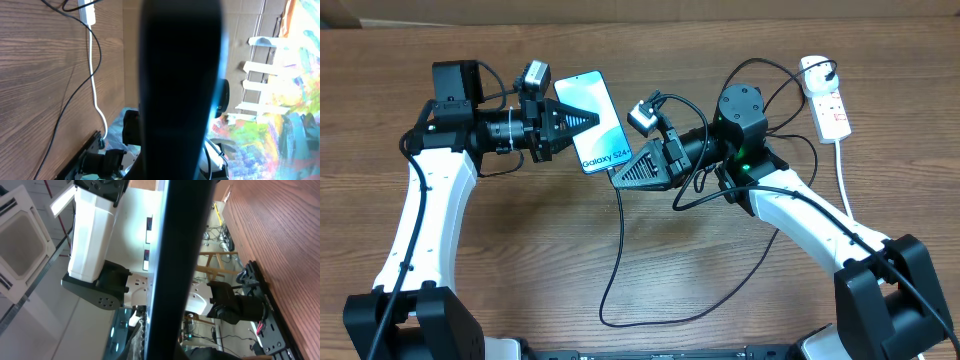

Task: Plug charger to phone and switch on socket

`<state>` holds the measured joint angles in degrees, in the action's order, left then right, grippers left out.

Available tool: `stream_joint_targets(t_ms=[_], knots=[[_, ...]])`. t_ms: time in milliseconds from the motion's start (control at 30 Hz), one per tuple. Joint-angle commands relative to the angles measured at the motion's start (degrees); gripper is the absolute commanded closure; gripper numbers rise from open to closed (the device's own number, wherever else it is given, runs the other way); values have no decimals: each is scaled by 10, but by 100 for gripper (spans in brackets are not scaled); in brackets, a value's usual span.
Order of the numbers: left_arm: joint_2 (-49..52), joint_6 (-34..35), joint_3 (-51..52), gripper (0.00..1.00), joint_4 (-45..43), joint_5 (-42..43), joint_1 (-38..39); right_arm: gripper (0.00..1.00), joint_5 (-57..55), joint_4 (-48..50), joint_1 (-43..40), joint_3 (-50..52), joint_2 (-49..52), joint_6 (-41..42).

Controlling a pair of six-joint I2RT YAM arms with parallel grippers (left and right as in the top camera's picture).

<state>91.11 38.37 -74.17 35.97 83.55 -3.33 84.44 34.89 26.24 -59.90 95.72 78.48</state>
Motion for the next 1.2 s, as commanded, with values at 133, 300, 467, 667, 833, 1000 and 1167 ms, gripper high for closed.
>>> stream_joint_targets(t_ms=[133,300,467,667,833,1000,1167], knots=[[-4,-18,1,96,2,61,19,95,-64,1,-17,-2,-2,5],[-4,-21,1,96,2,61,19,95,-67,2,-17,-2,-2,5],[-4,-26,1,96,2,56,19,94,-71,2,-17,-2,-2,5],[-4,-26,1,96,0,-6,14,75,-67,1,-17,-2,-2,9],[-4,-26,1,96,-3,-63,-8,60,-43,1,-17,-2,-2,14],[-4,-38,1,96,-2,-131,-38,42,-33,1,-17,-2,-2,14],[-4,-80,1,96,8,-174,-47,28,-34,1,-17,-2,-2,5]])
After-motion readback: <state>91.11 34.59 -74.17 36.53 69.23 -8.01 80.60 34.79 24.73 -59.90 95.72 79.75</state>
